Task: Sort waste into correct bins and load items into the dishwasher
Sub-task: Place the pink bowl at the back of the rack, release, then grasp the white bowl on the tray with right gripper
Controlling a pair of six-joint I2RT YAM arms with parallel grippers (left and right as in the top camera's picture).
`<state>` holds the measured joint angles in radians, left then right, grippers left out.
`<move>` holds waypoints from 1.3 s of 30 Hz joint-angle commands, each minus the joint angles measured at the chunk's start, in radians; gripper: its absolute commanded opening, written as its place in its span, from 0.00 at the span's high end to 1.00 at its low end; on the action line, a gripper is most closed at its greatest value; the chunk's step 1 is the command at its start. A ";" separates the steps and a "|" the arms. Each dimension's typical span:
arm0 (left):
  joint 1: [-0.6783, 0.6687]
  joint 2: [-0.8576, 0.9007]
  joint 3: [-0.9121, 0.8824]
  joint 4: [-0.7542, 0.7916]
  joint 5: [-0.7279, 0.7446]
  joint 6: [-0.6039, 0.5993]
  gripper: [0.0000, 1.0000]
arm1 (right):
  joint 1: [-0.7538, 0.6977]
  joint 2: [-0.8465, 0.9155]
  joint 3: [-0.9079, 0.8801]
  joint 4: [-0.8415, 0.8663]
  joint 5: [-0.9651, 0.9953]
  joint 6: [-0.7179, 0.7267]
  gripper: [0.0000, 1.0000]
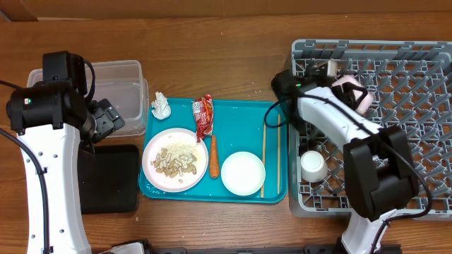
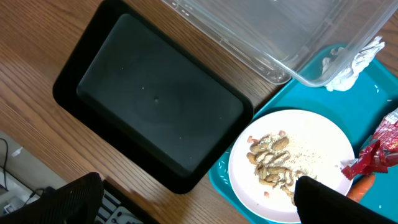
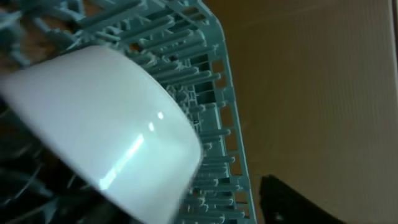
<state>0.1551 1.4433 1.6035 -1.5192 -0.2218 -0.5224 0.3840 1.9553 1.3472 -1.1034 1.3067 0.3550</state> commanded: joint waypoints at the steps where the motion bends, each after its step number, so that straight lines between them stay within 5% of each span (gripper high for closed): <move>1: 0.003 -0.010 0.016 0.002 -0.021 -0.016 0.00 | 0.050 -0.055 0.041 -0.011 -0.158 0.016 0.23; 11: 0.003 -0.010 0.016 0.002 -0.021 -0.016 0.00 | 0.064 -0.262 0.222 -0.125 -0.708 0.016 0.15; 13: 0.003 -0.010 0.016 0.002 -0.021 -0.016 0.00 | 0.064 -0.307 0.239 -0.100 -0.889 0.016 0.00; 16: 0.003 -0.010 0.016 0.002 -0.021 -0.016 0.00 | 0.064 -0.349 0.239 -0.052 -1.258 -0.021 0.00; 20: 0.003 -0.010 0.016 0.002 -0.021 -0.016 0.00 | 0.080 -0.337 0.216 -0.058 -1.582 -0.075 0.21; 28: 0.003 -0.010 0.016 0.002 -0.021 -0.016 0.00 | 0.200 -0.246 0.008 -0.054 -1.354 -0.108 0.21; 33: 0.003 -0.010 0.016 0.002 -0.021 -0.016 0.00 | 0.201 -0.198 -0.132 0.032 -1.483 -0.340 0.23; 39: 0.003 -0.010 0.016 0.002 -0.021 -0.016 0.00 | 0.201 -0.176 -0.208 0.105 -1.527 -0.352 0.35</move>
<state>0.1551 1.4433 1.6035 -1.5188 -0.2218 -0.5224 0.5869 1.7687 1.1660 -1.0256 -0.1699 0.0593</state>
